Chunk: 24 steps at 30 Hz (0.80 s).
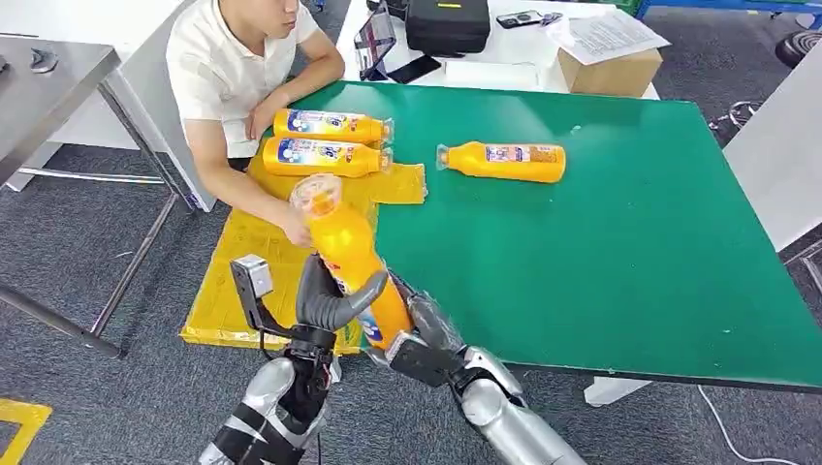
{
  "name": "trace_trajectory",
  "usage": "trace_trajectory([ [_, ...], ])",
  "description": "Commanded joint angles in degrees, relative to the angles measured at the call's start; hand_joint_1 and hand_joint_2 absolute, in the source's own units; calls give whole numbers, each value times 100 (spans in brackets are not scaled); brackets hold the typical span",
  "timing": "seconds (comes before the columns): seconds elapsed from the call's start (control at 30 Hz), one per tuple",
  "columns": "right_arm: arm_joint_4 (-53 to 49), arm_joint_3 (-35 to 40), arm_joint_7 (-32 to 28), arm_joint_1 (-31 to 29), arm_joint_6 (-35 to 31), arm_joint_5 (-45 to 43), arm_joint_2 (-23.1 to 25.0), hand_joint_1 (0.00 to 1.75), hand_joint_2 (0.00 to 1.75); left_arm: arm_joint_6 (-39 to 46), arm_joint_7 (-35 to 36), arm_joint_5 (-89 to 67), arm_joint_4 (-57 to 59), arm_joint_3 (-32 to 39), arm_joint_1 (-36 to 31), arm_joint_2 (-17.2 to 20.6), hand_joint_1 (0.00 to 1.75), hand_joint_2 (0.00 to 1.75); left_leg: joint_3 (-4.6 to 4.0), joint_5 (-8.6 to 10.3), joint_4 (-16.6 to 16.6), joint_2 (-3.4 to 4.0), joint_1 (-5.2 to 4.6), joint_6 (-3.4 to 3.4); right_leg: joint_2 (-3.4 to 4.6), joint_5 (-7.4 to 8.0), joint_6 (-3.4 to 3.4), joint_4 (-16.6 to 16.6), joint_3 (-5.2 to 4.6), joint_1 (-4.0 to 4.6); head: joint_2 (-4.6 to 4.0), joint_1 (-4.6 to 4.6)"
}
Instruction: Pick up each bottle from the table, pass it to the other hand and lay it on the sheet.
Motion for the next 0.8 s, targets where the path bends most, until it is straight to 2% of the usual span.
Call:
trace_trajectory([
  [0.03,-603,-420,540,1099,-2791,2232,-572,0,175,1866,-697,-2598,246,689,-232,303,161,175,20,-2,-11,-13,4,-8,-12,-6,-8,-11,22,4,0,-2],
  [0.07,-1005,-883,350,1392,-2791,2220,-461,0,175,1721,-576,-2511,177,829,-174,277,175,175,28,-3,-16,-21,3,-9,-19,-10,-9,-15,33,3,0,0],
  [0.1,-1171,-1244,208,1567,-2791,2483,-340,0,175,1430,-526,-2355,47,963,-101,267,175,175,30,-9,-12,-15,7,-12,-12,-13,-12,-14,35,6,0,-4],
  [0.13,-1347,-1352,323,1663,-2791,2741,-330,0,175,1073,-427,-2054,-142,1053,-13,246,175,175,10,-5,-6,-11,0,-8,-10,-10,-8,-3,10,0,0,-4],
  [0.2,-1516,-1420,239,1758,-2791,2469,-304,0,175,93,87,-1079,-501,1290,199,249,175,175,14,-14,3,-24,5,-13,-17,-20,-13,0,22,4,0,2],
  [0.27,-1536,-1603,191,1802,-2791,2530,-225,0,175,-94,191,-940,-643,1309,291,321,175,175,5,-16,1,5,3,-13,12,-11,-14,1,4,2,0,-4],
  [0.43,-1533,-1671,154,1817,-2791,2548,-191,0,175,3,129,-1105,-621,1262,275,373,175,175,-14,-4,-2,-12,1,-8,-10,-6,-9,-2,-12,1,0,0],
  [0.5,-1667,-2141,-160,1993,-2791,2660,49,0,175,1051,-270,-2746,-285,908,7,566,171,175,-8,-5,-3,-16,3,-11,-12,-8,-12,-3,-4,3,0,-2],
  [0.53,-1800,-2407,-402,2082,-2791,2793,189,0,175,1841,-34,-4499,122,473,-251,869,136,175,-1,-6,-5,-23,3,-14,-19,-12,-16,-2,4,2,0,-2],
  [0.57,-1833,-2416,-434,2068,-2791,2801,204,0,175,2168,437,-5761,516,435,-421,958,145,175,-6,-4,-3,-28,4,-13,-25,-12,-14,-1,0,4,0,0],
  [0.6,-1911,-2464,-388,2050,-2791,2870,240,0,175,1984,712,-6131,826,644,-539,910,145,175,1,-2,-7,-34,4,-16,-31,-14,-18,-2,6,4,0,-2],
  [0.63,-1930,-2433,-346,2044,-2791,2874,223,0,175,1940,653,-6161,922,725,-575,883,145,175,-5,2,-9,-29,-1,-11,-26,-9,-12,-2,-3,-1,0,0],
  [0.67,-1989,-2441,-305,2023,-2791,2930,220,0,175,1818,915,-6893,1343,569,-765,996,169,175,5,-1,-10,-26,3,-14,-22,-10,-15,-4,6,2,0,0],
  [0.7,-1952,-2354,-281,1959,-2791,2968,177,0,175,1617,1534,-7791,1867,416,-1026,1097,175,175,15,-3,-12,-17,5,-19,-12,-9,-19,-6,14,4,0,-4],
  [0.8,-1865,-2180,-266,1815,-2791,2777,151,0,175,1169,1650,-8684,2812,448,-1549,1096,175,175,2,5,-8,-24,3,-12,-20,-4,-10,-5,6,2,0,4],
])
